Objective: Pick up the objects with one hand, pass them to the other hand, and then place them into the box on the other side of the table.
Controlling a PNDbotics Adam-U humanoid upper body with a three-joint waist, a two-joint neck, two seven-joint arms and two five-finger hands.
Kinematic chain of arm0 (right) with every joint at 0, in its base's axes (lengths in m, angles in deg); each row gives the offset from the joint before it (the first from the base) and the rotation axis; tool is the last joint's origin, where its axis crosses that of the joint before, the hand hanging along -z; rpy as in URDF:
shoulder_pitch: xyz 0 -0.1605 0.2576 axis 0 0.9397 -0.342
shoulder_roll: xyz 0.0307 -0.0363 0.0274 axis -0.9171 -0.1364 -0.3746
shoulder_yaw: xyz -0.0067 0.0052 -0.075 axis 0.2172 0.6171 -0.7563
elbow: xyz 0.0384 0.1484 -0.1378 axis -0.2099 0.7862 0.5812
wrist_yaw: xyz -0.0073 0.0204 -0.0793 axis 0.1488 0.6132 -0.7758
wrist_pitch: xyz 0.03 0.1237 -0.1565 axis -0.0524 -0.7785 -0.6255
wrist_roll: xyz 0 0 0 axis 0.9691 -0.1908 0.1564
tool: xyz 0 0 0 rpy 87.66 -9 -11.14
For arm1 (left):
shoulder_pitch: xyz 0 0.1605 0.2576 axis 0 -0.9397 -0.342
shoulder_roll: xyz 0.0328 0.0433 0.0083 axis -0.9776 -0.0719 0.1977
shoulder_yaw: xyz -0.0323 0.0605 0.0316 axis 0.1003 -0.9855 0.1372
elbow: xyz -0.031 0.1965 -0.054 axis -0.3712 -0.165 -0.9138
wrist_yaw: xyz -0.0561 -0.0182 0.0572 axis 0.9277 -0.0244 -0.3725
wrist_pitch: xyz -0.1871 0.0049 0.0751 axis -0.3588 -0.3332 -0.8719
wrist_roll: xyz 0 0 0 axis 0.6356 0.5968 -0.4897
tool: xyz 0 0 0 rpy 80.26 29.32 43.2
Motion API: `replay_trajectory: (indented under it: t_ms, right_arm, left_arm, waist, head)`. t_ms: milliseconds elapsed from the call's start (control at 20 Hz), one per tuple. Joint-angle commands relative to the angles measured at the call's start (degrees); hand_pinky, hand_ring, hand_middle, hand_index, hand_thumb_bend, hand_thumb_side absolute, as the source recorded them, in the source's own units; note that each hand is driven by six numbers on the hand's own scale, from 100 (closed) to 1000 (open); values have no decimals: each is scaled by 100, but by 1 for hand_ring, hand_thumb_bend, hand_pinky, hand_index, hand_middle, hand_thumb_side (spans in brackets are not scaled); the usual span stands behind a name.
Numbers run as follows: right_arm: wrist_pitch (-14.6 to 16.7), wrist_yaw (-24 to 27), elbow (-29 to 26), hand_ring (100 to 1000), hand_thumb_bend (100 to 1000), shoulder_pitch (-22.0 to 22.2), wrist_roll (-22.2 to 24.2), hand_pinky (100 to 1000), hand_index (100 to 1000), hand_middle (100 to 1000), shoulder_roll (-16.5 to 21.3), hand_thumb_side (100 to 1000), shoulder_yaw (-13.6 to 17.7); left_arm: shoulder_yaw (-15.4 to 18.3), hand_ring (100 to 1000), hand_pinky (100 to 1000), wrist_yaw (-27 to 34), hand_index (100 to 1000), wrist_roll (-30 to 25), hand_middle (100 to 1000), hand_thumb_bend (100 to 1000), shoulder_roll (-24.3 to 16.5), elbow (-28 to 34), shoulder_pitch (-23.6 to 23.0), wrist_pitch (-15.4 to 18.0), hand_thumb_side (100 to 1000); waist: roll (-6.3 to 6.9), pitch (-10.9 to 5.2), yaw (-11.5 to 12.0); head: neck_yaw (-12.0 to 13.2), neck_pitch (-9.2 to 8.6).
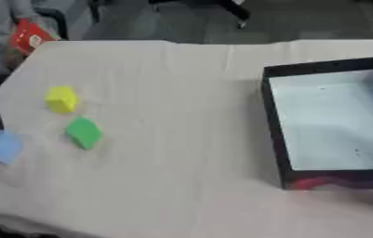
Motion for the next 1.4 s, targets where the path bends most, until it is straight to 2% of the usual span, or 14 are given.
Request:
replay_trajectory:
  t_ms: [50,200,350,750,1050,1250,1300,1400]
  right_arm:
    - [-4,-12,-65,1000,100,-34,13,1000,1000,969,118,521,68]
    - [-10,-2,-65,1000,100,-31,12,1000,1000,969,116,526,73]
    - [-11,9,-64,1000,100,-27,10,1000,1000,970,119,522,76]
    - [-55,-8,-52,1000,100,-14,27,1000,1000,971,123,531,82]
    - [-60,0,-51,1000,100,-5,29,1000,1000,971,138,529,89]
    - [-58,35,-54,1000,100,0,18,1000,1000,971,167,525,93]
    - [-58,52,-55,1000,100,-2,16,1000,1000,972,177,530,92]
    - [-60,96,-62,1000,100,-5,11,1000,1000,971,199,520,88]
  left_arm:
    - [50,793,823,-106,667,87,662,629,-166,6,91,22,100]
    - [48,774,803,-169,635,163,622,625,-147,-24,76,43,100]
    - [57,745,787,-155,580,204,571,577,-137,-54,68,47,100]
    - [42,709,768,219,522,248,504,443,-230,66,25,44,100]
    - [3,680,752,671,495,384,460,415,-336,383,-24,-14,100]
    - [4,667,746,1317,489,368,450,399,-451,720,-118,-188,100]
    - [-9,665,744,1459,489,350,449,367,-493,847,-140,-241,100]
    - [-42,663,741,1712,488,307,448,397,-566,1111,-186,-355,100]
  waist:
    - [-78,-102,-9]
    - [-82,-107,-13]
    - [-81,-116,-16]
    - [-42,-144,-2]
    - [-26,-163,3]
    - [-18,-184,18]
    - [-17,-192,21]
    - [-13,-211,24]
  head:
    - [-3,-21]
    - [-24,-17]
    - [-76,7]
    - [-148,33]
    - [-165,39]
    - [-176,53]
    - [-177,50]
    - [-176,43]
